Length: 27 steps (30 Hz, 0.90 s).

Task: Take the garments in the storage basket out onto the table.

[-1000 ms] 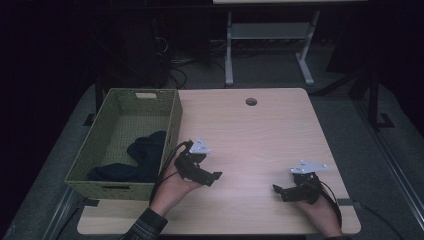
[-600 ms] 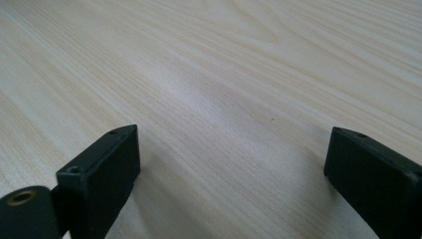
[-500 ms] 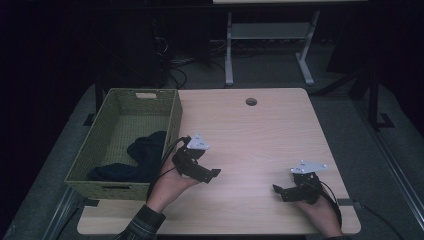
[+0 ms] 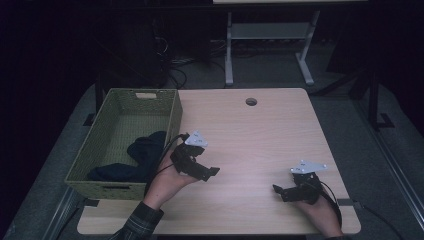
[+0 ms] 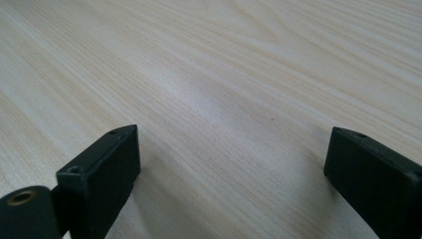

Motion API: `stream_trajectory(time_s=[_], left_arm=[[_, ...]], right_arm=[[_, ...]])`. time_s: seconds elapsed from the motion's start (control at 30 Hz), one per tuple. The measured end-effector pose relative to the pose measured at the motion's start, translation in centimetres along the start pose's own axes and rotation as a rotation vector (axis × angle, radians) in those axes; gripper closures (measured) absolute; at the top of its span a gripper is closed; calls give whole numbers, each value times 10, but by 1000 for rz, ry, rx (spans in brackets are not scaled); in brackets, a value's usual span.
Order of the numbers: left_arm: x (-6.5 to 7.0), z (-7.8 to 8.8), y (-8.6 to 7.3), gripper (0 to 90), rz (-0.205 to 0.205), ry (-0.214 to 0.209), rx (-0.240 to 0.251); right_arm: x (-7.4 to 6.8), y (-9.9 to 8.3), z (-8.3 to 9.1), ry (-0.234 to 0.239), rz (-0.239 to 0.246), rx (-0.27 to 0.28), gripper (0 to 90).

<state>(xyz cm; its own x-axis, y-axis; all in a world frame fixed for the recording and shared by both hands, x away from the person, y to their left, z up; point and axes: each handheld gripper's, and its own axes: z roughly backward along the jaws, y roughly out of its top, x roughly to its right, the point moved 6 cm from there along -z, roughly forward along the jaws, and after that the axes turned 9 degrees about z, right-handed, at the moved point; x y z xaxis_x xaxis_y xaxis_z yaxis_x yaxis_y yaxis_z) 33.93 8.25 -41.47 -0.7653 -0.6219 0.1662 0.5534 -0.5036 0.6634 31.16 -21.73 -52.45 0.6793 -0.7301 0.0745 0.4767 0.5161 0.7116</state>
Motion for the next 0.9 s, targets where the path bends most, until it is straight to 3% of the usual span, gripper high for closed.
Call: stream_trajectory(time_s=[0.4, 0.67, 0.9], left_arm=[[-3, 13, 8, 140, 23, -13, 3], [0, 19, 11, 140, 9, -24, -10], [-7, 28, 13, 140, 27, -25, -5]], right_arm=[[0, 0, 0, 0, 1, 0, 71], [0, 0, 0, 0, 2, -2, 71], [0, 0, 0, -2, 2, 1, 71]])
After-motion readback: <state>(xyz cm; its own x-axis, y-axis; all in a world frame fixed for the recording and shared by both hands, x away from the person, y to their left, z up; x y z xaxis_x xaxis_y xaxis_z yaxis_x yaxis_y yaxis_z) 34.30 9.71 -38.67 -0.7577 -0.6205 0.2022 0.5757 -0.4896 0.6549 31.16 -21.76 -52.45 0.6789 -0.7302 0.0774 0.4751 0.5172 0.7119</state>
